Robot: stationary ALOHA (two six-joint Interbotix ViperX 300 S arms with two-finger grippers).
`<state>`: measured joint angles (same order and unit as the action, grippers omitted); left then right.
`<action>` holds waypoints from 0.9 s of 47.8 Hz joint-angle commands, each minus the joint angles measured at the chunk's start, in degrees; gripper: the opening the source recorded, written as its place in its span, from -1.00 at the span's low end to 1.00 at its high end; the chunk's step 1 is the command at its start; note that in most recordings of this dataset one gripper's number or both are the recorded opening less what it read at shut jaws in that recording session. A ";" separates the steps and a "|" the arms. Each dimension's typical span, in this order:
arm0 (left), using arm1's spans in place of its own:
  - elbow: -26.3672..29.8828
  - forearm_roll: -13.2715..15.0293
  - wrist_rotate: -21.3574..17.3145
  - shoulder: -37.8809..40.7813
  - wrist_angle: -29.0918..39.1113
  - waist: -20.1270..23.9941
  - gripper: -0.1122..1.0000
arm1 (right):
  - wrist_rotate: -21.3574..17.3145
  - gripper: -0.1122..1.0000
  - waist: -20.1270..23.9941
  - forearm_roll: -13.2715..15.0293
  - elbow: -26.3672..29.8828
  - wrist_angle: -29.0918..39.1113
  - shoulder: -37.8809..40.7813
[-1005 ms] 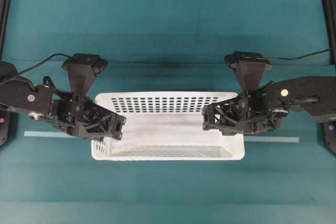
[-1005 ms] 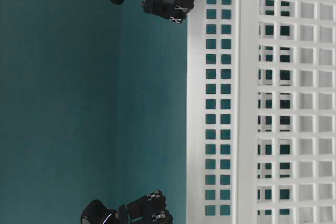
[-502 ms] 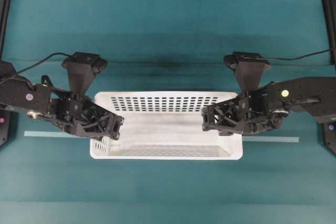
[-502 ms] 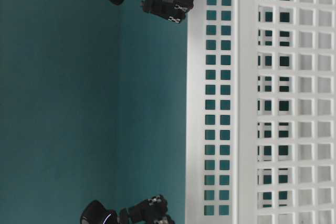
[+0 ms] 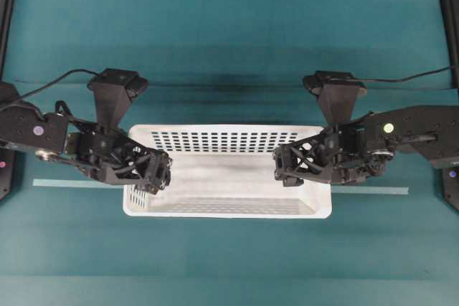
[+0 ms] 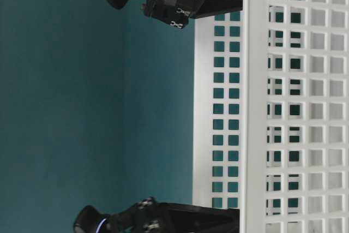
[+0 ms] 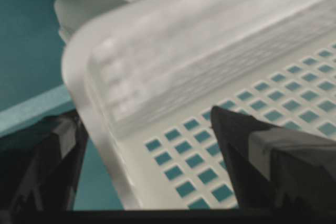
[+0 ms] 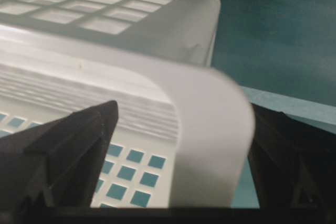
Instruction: Lift the white basket with both hands.
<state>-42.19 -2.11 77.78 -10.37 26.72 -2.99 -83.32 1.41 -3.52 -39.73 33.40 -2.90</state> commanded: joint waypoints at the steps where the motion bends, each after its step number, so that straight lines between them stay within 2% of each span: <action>1: 0.18 -0.18 0.18 -2.81 0.44 -0.09 0.84 | 0.00 0.90 -0.26 0.18 -0.53 1.14 -0.44; 13: -0.53 -0.18 0.00 -10.99 5.27 0.18 0.84 | 0.18 0.90 -2.90 2.37 -0.18 6.33 -8.70; 27: -1.76 -0.18 -1.23 -20.30 7.12 0.35 0.84 | 2.90 0.90 -4.04 4.22 0.09 6.50 -18.11; 33: -1.67 -0.18 -3.87 -25.31 6.77 0.35 0.84 | 6.33 0.90 -4.13 5.45 0.09 5.10 -22.41; 39: -2.11 -0.18 -7.21 -29.53 5.62 0.44 0.84 | 12.48 0.90 -4.22 6.77 -0.53 -0.18 -26.19; 43: -2.90 -0.18 -11.16 -32.52 3.16 0.44 0.83 | 16.79 0.90 -4.22 7.12 -1.67 -4.83 -28.04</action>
<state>-45.26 -2.11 68.47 -40.69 31.82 -2.64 -68.91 -2.72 3.08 -41.22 32.26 -29.53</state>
